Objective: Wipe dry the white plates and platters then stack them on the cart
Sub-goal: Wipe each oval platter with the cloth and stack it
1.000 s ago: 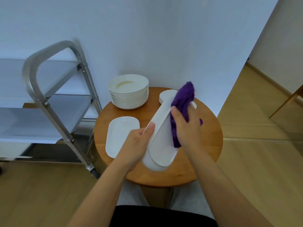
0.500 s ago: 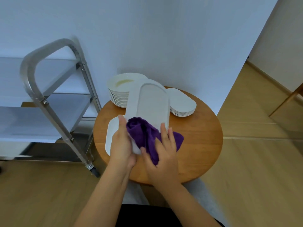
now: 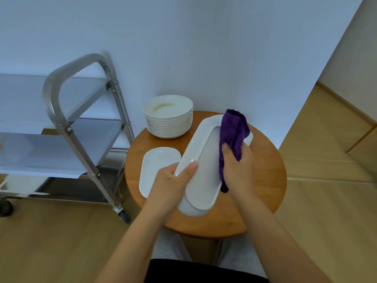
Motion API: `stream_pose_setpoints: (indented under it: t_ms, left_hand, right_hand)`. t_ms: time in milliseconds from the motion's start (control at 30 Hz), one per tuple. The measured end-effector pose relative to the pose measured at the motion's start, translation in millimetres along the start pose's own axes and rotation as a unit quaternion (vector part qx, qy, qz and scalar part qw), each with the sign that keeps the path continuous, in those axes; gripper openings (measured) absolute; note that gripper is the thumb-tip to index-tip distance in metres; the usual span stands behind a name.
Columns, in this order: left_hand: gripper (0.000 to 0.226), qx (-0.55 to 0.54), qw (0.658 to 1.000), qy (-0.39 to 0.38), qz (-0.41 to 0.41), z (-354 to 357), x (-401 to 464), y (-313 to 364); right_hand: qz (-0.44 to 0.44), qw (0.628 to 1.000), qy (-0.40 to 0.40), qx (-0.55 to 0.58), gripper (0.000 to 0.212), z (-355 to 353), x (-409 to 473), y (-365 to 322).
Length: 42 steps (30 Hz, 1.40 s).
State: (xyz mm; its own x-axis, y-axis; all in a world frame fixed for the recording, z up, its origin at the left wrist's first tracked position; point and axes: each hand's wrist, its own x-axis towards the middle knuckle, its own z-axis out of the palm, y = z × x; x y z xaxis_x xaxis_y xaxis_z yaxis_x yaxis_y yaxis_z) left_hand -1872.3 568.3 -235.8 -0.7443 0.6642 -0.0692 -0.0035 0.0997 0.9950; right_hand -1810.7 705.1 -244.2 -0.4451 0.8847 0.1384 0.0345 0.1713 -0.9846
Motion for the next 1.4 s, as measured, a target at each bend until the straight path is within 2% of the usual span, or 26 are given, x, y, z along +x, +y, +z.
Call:
stream_pose_setpoints:
  t_ms: [33,67,133,167,200,233,300,367,400,433,500,567,667,733,800,833,1000,1133,1233,1400]
  left_hand:
    - [0.046,0.033,0.999,0.006,0.022,0.8,0.7,-0.7]
    - [0.038,0.069,0.997,0.017,0.042,2.9,1.6,-1.1]
    - [0.02,0.152,0.985,0.038,0.078,8.5,3.3,-1.5]
    - [0.02,0.206,0.974,0.04,0.089,10.8,2.5,-1.5]
    - [0.023,0.27,0.957,0.038,0.099,12.6,1.1,-1.6]
    - [0.031,0.34,0.933,0.035,0.116,13.4,-0.4,-1.8]
    - [0.04,0.439,0.88,0.027,0.179,12.2,-1.7,-4.7]
    - [0.048,0.46,0.861,-0.016,0.217,12.1,-4.6,-7.7]
    - [0.054,0.443,0.871,-0.042,0.207,11.6,-6.5,-10.3]
    - [0.058,0.403,0.896,-0.058,0.178,9.9,-7.6,-14.0]
    - [0.063,0.295,0.948,-0.012,0.118,1.9,-5.3,-23.9]
    - [0.068,0.234,0.966,0.081,0.068,-7.1,1.5,-31.8]
    - [0.055,0.206,0.966,0.159,-0.009,-18.5,15.3,-36.5]
    - [0.037,0.208,0.963,0.164,-0.046,-27.4,22.9,-43.3]
    - [0.013,0.226,0.962,0.137,-0.064,-34.5,27.6,-51.3]
    - [0.011,0.232,0.962,0.133,-0.063,-37.0,29.4,-56.4]
    - [0.012,0.209,0.955,0.196,-0.07,-49.4,37.6,-79.6]
    - [0.019,0.222,0.939,0.248,-0.089,-61.9,46.7,-97.7]
    - [0.02,0.235,0.931,0.261,-0.099,-66.6,56.5,-108.9]
    - [0.02,0.287,0.916,0.26,-0.106,-71.6,71.5,-123.3]
  right_hand:
    - [0.021,1.0,-0.01,0.017,0.012,4.1,-3.1,-3.1]
    - [0.051,0.997,-0.032,0.042,0.022,8.6,-8.6,-6.0]
    - [0.134,0.979,-0.103,0.113,0.067,15.8,-19.8,-10.9]
    - [0.171,0.965,-0.133,0.15,0.088,18.0,-23.9,-12.1]
    - [0.198,0.952,-0.15,0.181,0.101,18.6,-27.1,-12.6]
    - [0.218,0.942,-0.157,0.202,0.103,17.4,-28.8,-12.4]
    - [0.25,0.927,-0.149,0.236,0.086,14.1,-29.5,-9.8]
    - [0.266,0.921,-0.122,0.257,0.054,10.6,-26.8,-2.7]
    - [0.27,0.919,-0.108,0.266,0.041,8.1,-24.7,-0.4]
    - [0.276,0.914,-0.099,0.281,0.032,4.9,-22.1,2.0]
    - [0.29,0.903,-0.094,0.304,0.024,-2.9,-16.6,7.3]
    - [0.296,0.906,-0.094,0.288,0.022,-8.8,-13.8,13.5]
    - [0.307,0.913,-0.099,0.251,0.028,-8.4,-14.2,24.8]
    - [0.323,0.907,-0.098,0.25,0.032,-5.8,-13.9,30.5]
    - [0.33,0.905,-0.093,0.25,0.033,-2.3,-11.3,34.8]
    - [0.329,0.907,-0.09,0.246,0.032,0.7,-10.2,37.2]
    - [0.295,0.934,-0.066,0.191,0.025,17.4,-6.9,46.9]
    - [0.31,0.93,-0.08,0.18,0.027,22.0,-4.7,51.0]
    - [0.321,0.928,-0.087,0.166,0.032,25.8,-4.9,56.3]
    - [0.339,0.923,-0.094,0.156,0.026,32.3,-3.0,66.6]
